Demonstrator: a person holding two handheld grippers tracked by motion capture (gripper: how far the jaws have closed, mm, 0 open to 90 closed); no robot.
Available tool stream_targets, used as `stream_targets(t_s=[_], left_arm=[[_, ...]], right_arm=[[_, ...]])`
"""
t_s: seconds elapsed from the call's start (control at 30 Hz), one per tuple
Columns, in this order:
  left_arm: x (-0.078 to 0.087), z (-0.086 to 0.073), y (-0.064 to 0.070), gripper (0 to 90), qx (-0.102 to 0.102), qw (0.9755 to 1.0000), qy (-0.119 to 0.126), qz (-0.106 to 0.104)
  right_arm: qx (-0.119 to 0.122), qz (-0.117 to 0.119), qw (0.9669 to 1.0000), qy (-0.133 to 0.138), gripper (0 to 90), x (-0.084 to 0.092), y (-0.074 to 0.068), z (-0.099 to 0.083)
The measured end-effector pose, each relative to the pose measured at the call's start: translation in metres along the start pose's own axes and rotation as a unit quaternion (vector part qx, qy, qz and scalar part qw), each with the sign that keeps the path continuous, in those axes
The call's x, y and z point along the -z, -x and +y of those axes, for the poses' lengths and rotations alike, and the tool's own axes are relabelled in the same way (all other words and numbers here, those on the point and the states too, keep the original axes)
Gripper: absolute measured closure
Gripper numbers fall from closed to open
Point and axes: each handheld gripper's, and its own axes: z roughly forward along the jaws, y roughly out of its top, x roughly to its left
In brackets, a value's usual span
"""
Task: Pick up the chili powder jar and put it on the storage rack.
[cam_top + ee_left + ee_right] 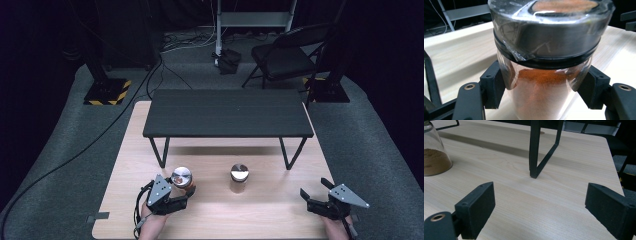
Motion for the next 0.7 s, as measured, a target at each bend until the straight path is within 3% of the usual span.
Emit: stream_targets(t_s=[0.2,0.7], left_arm=[[0.002,0.024,0.000,31.4,-0.014,0.9999,0.004,0.002],[0.001,0.075,0.000,31.4,-0.016,0.9997,0.007,0.016]], right_arm=[[-0.001,0.000,1.0000,0.000,8.3,0.000,0.000,0.000],[-0.002,0.000,1.0000,0.002,8.3,0.000,0.000,-0.001]])
